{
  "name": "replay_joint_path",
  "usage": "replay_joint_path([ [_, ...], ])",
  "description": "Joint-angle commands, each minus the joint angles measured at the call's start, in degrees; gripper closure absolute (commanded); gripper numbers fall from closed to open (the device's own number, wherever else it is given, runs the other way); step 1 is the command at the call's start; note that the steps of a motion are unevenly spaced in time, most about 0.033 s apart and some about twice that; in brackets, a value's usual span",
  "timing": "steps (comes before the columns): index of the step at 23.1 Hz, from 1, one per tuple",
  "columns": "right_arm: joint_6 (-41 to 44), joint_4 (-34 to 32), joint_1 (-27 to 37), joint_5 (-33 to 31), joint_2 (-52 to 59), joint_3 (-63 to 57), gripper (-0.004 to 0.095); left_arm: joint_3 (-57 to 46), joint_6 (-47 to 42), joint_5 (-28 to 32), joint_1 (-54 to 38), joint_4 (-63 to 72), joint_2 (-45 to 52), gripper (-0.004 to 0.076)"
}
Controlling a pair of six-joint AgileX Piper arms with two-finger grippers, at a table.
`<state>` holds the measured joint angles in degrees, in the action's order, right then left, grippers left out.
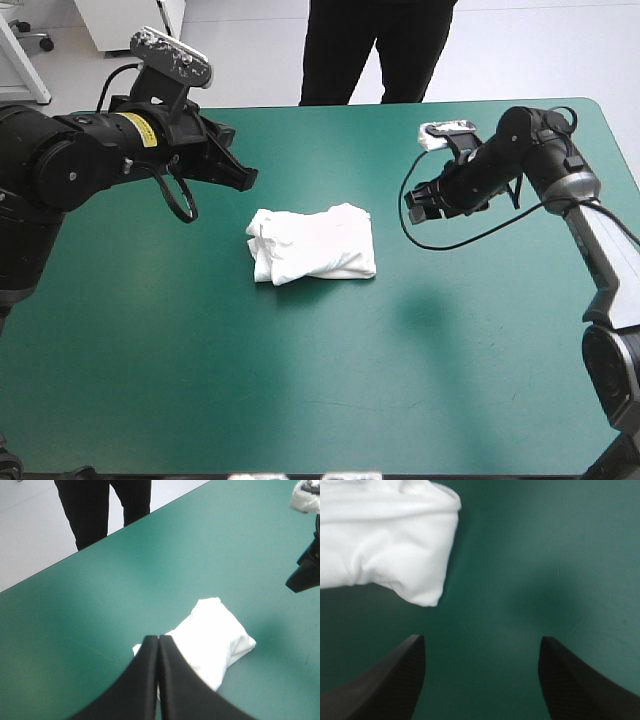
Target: Fold the cloth
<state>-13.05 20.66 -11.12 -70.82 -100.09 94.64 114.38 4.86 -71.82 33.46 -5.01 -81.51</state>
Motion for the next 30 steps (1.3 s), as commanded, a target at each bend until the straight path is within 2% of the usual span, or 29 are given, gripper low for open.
replay_joint_path([
  [1, -2.0, 5.1, 0.8, 3.6, 2.9, -4.0, 0.0299, 1.5, -0.8, -1.8, 0.1, 0.0, 2.2, 0.0733],
  [3, -4.7, 11.2, 0.3, 7.8, 1.6, -5.7, 0.0299, 1.5, -0.8, -1.4, 0.1, 0.0, 2.3, 0.0733],
  [6, -7.4, 16.8, -0.8, 11.7, -1.7, -5.7, 0.0299, 1.5, -0.8, -0.6, 0.1, -0.2, 2.3, 0.0733],
  [9, -7.6, 18.7, -2.1, 13.9, -5.6, -5.7, 0.0298, 1.5, -0.8, 0.1, 0.1, -0.1, 2.3, 0.0733],
  [20, -13.9, 26.1, -6.6, 15.9, -17.0, -5.1, 0.0307, 1.5, -0.8, 0.1, 0.1, 0.2, 2.3, 0.0733],
  [21, -13.9, 26.1, -6.9, 16.2, -17.2, -5.1, 0.0366, 1.5, -0.8, -0.6, 0.1, 0.2, 2.3, 0.0733],
  [23, -13.9, 25.8, -6.8, 16.4, -17.6, -5.1, 0.0638, 1.5, -0.8, -0.7, 0.1, 0.2, 2.3, 0.0733],
  [24, -13.9, 24.4, -6.7, 16.5, -17.6, -5.1, 0.0866, 1.5, -0.8, -0.7, 0.1, 0.1, 2.3, 0.0733],
  [25, -13.6, 23.3, -6.5, 16.6, -17.6, -5.1, 0.0918, 1.5, -0.8, -1.1, 0.1, 0.1, 2.3, 0.0733],
  [27, -11.8, 19.7, -5.1, 16.0, -17.0, -5.1, 0.0908, 1.5, -0.8, -1.9, 0.1, 0.0, 2.3, 0.0733],
  [29, -8.1, 12.0, -2.6, 14.5, -15.5, -5.1, 0.0908, 1.5, -0.8, -1.9, 0.1, 0.0, 2.4, 0.0733],
  [30, -4.9, 4.1, -0.8, 12.3, -14.0, -5.2, 0.0908, 1.5, -0.8, -1.9, 0.1, 0.0, 2.4, 0.0733],
])
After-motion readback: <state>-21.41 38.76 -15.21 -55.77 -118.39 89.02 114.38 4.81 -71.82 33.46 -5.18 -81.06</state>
